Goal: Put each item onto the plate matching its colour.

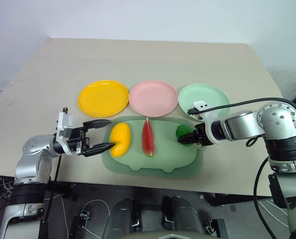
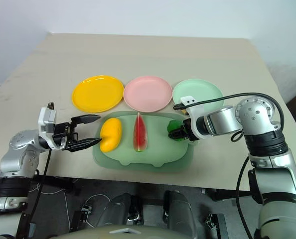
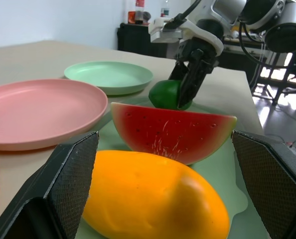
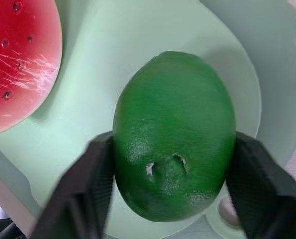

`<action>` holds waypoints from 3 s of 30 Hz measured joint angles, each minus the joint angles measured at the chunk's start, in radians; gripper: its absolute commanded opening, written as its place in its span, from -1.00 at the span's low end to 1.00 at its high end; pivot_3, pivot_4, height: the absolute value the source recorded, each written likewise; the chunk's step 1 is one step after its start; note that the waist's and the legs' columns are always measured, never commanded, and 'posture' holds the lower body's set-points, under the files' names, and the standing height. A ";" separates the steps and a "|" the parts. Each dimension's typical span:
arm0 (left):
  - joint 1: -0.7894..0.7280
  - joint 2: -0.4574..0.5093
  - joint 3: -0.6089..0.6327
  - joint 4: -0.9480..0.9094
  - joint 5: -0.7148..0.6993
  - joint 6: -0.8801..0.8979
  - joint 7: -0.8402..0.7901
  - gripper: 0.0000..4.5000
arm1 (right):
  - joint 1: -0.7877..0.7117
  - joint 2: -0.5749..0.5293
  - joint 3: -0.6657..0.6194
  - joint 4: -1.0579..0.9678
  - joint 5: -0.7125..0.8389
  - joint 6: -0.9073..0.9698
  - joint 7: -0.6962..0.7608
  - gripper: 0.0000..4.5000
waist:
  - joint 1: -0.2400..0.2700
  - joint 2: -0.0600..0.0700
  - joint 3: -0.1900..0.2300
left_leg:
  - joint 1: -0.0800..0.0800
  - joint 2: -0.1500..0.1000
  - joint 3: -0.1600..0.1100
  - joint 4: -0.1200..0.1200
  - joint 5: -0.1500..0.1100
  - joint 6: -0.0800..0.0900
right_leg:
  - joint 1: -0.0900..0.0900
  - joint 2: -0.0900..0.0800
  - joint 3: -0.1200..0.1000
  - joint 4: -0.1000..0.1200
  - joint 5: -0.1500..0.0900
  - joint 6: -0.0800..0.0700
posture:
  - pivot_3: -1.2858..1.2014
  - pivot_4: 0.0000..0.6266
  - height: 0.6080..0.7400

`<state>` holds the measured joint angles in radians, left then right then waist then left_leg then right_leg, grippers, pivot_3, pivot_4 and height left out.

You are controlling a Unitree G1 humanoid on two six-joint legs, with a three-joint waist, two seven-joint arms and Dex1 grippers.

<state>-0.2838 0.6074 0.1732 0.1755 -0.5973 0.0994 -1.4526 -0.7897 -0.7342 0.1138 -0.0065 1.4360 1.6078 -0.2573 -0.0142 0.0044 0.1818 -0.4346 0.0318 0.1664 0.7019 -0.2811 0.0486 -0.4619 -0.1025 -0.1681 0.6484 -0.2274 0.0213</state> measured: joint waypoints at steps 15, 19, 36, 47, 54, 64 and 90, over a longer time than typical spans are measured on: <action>-0.029 0.005 0.000 -0.016 -0.001 0.039 0.019 1.00 | -0.223 -0.083 -0.074 0.085 -0.335 -0.239 0.333 0.18 | 0.002 -0.002 -0.001 | -0.001 0.000 0.000 -0.001 -0.001 0.000 | 0.000 0.000 0.000 -0.003 0.000 0.000 | 0.03 -0.52 0.33; -0.031 0.013 0.000 -0.022 -0.002 0.050 0.022 1.00 | -0.245 -0.038 0.046 0.346 -0.590 -0.353 0.447 0.18 | -0.003 -0.001 0.000 | -0.003 0.000 0.002 -0.001 0.000 0.001 | -0.005 0.000 0.001 0.000 0.000 0.000 | 0.03 -0.52 0.33; -0.015 0.014 0.000 -0.054 -0.003 0.066 0.037 1.00 | -0.372 0.109 0.151 0.740 -1.078 -0.497 0.744 0.99 | -0.007 0.000 0.000 | -0.007 0.000 0.004 -0.001 0.004 -0.001 | -0.011 0.000 0.001 0.007 0.000 0.000 | 0.03 -0.52 0.33; -0.009 0.021 0.006 0.003 -0.002 0.024 -0.004 1.00 | -0.395 0.107 0.014 0.587 -1.156 -0.346 0.693 0.99 | -0.008 0.000 0.000 | -0.008 0.001 0.004 -0.001 0.004 -0.002 | -0.013 -0.001 0.001 0.007 0.001 -0.001 | 0.03 -0.52 0.33; -0.005 0.021 0.008 0.013 -0.002 0.011 -0.011 1.00 | -0.433 0.194 -0.206 0.370 -1.047 -0.025 0.624 0.99 | -0.008 0.000 0.000 | -0.007 0.001 0.004 -0.001 0.005 -0.003 | -0.013 -0.001 0.001 0.007 0.002 -0.004 | 0.03 -0.52 0.33; 0.001 0.021 0.008 0.029 -0.001 -0.012 -0.022 1.00 | -0.319 0.306 -0.181 0.337 -0.298 0.000 0.208 0.99 | -0.010 -0.001 0.000 | -0.007 0.001 0.004 -0.001 0.006 -0.002 | -0.012 0.000 0.001 0.008 0.002 -0.004 | 0.03 -0.52 0.33; 0.005 0.021 0.006 -0.060 -0.003 0.038 0.031 1.00 | -0.158 0.403 0.088 0.310 0.513 -0.221 -0.754 0.99 | -0.009 -0.001 -0.001 | -0.007 0.000 0.004 -0.001 0.007 -0.001 | -0.011 0.000 0.001 0.008 0.002 -0.004 | 0.03 -0.52 0.33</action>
<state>-0.2787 0.6282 0.1789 0.1151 -0.6006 0.1373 -1.4213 -0.9475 -0.3314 0.2020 0.3032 1.9487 1.3872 -1.0116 -0.0234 0.0035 0.1812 -0.4417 0.0323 0.1706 0.7010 -0.2744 0.0478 -0.4729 -0.1023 -0.1666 0.6563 -0.2249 0.0177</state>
